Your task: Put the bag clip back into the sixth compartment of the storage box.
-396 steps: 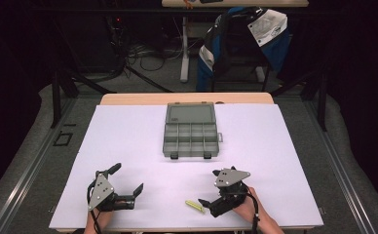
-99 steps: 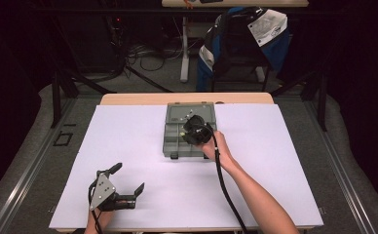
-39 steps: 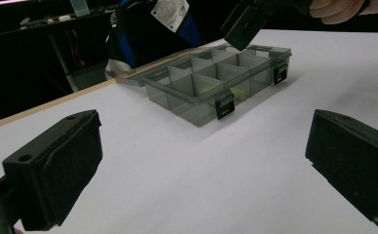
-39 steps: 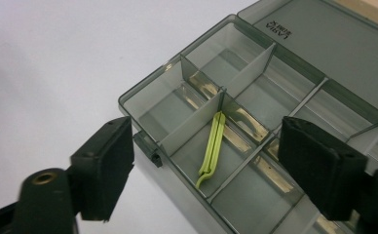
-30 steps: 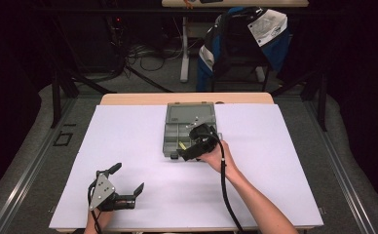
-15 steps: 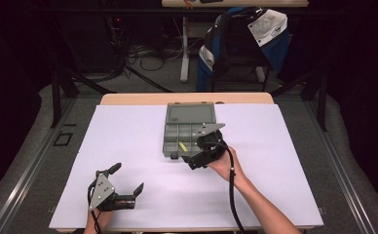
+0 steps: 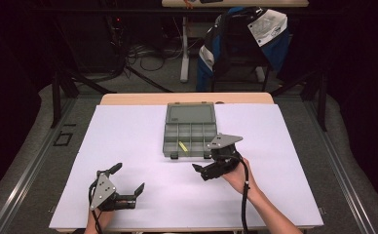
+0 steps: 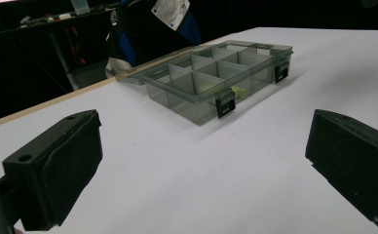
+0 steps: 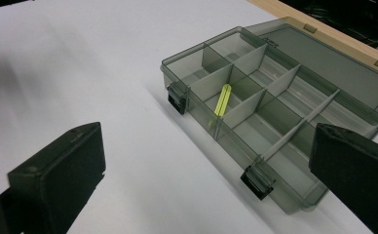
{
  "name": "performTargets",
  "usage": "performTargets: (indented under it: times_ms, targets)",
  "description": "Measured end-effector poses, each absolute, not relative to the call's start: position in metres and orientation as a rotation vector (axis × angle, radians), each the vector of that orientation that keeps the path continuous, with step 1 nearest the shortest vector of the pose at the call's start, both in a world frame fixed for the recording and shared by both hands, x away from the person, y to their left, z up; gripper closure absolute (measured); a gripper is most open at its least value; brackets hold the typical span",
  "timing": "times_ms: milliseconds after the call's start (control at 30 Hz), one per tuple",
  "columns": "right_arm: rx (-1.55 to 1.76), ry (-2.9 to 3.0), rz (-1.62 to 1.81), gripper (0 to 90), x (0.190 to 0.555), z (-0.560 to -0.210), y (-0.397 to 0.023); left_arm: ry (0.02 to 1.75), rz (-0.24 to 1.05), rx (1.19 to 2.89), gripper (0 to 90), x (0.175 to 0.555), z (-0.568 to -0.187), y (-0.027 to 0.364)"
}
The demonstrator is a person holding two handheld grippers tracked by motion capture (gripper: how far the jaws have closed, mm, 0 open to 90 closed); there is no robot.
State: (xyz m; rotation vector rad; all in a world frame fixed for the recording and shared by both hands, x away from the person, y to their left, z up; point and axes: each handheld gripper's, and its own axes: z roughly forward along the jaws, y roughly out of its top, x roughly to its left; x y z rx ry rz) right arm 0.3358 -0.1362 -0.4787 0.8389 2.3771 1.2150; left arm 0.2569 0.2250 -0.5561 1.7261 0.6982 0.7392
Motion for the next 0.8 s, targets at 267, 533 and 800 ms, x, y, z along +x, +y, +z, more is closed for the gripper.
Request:
performTargets:
  times_ms: [267, 533, 800]
  targets:
    - [0.854, 2.321, 1.261, 0.0, 0.322, -0.484, -0.159, 0.695, 0.739, 1.728, 0.1, 0.257, -0.556, 0.225]
    - [0.86, 2.281, 1.273, 0.0, 0.307, -0.489, -0.178, 0.694, 0.738, 1.728, 0.1, 0.257, -0.556, 0.224]
    - [0.839, 2.259, 1.277, 0.1, 0.294, -0.502, -0.196, 0.692, 0.737, 1.733, 0.1, 0.257, -0.557, 0.224]
